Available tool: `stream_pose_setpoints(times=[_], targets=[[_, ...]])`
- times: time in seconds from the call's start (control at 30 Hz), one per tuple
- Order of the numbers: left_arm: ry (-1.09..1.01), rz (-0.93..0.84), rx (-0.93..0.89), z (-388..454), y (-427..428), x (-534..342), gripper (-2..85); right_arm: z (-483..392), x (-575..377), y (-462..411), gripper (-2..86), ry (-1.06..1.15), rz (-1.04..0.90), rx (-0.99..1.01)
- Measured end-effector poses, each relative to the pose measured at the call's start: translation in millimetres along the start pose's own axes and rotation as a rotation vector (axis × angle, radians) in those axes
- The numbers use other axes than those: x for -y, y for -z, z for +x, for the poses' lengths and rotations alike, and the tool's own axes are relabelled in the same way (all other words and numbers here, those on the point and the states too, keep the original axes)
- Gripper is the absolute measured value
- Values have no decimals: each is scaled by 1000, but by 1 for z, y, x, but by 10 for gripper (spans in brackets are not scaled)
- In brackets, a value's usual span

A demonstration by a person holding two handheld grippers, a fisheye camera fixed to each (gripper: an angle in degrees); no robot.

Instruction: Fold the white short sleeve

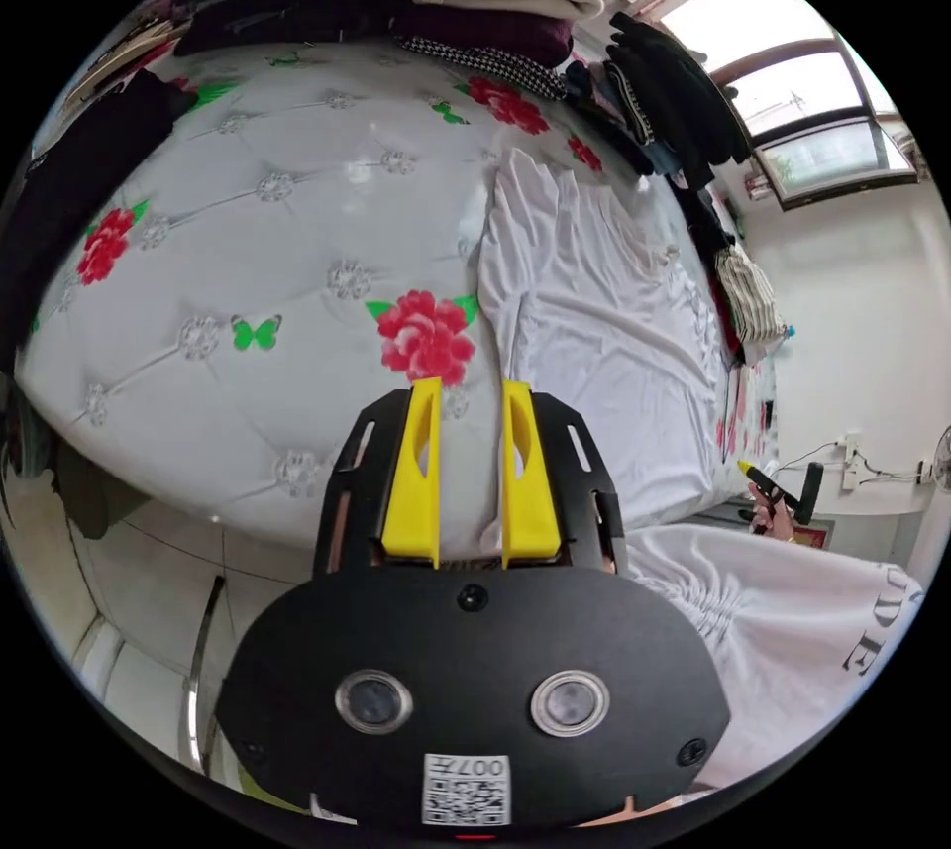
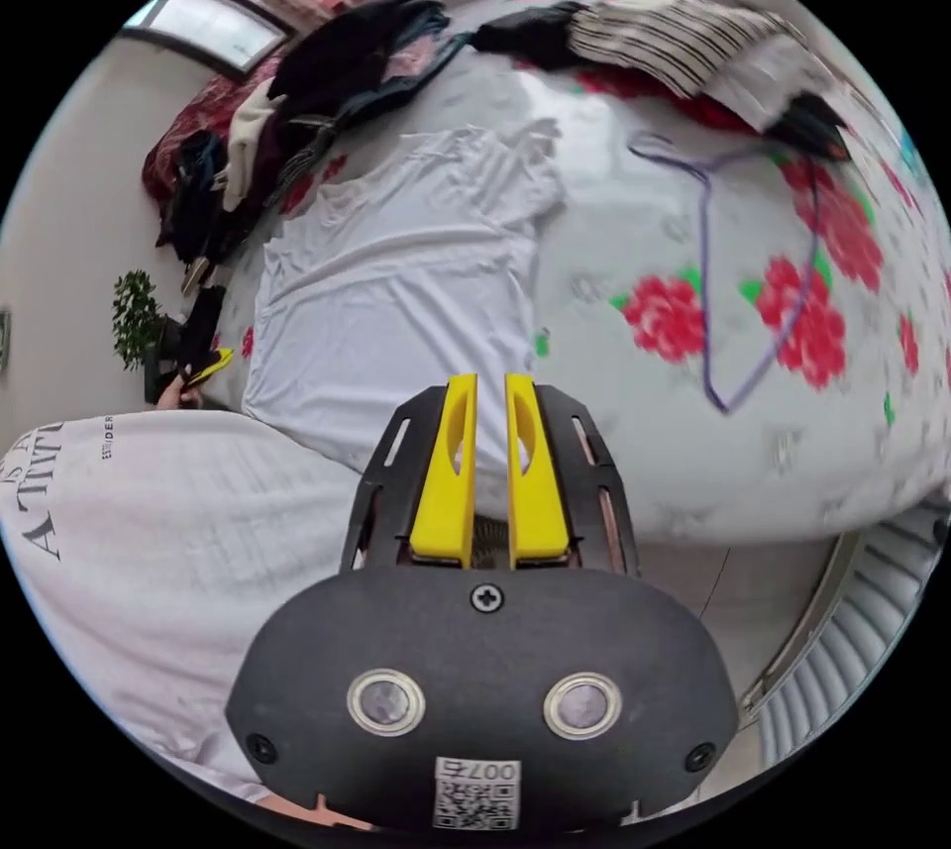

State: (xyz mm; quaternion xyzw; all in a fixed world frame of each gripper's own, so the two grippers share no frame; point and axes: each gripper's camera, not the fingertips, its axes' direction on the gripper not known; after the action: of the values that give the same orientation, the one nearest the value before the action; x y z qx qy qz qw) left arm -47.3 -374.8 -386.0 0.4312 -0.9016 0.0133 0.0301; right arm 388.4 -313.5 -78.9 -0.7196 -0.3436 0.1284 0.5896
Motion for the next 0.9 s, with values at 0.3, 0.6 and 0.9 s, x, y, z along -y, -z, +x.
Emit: stream_pose_setpoints(times=[0.3, 0.6, 0.9], targets=[[37, -30, -130, -31, -16, 92, 88, -219, 193, -64, 67, 558, -14, 87], [28, -62, -256, -73, 6, 112, -2, -403, 311, -236, 84, 888, -315, 60], [68, 17, -370, -104, 36, 109, -9, -450, 343, -352, 18, 908, -545, -103]])
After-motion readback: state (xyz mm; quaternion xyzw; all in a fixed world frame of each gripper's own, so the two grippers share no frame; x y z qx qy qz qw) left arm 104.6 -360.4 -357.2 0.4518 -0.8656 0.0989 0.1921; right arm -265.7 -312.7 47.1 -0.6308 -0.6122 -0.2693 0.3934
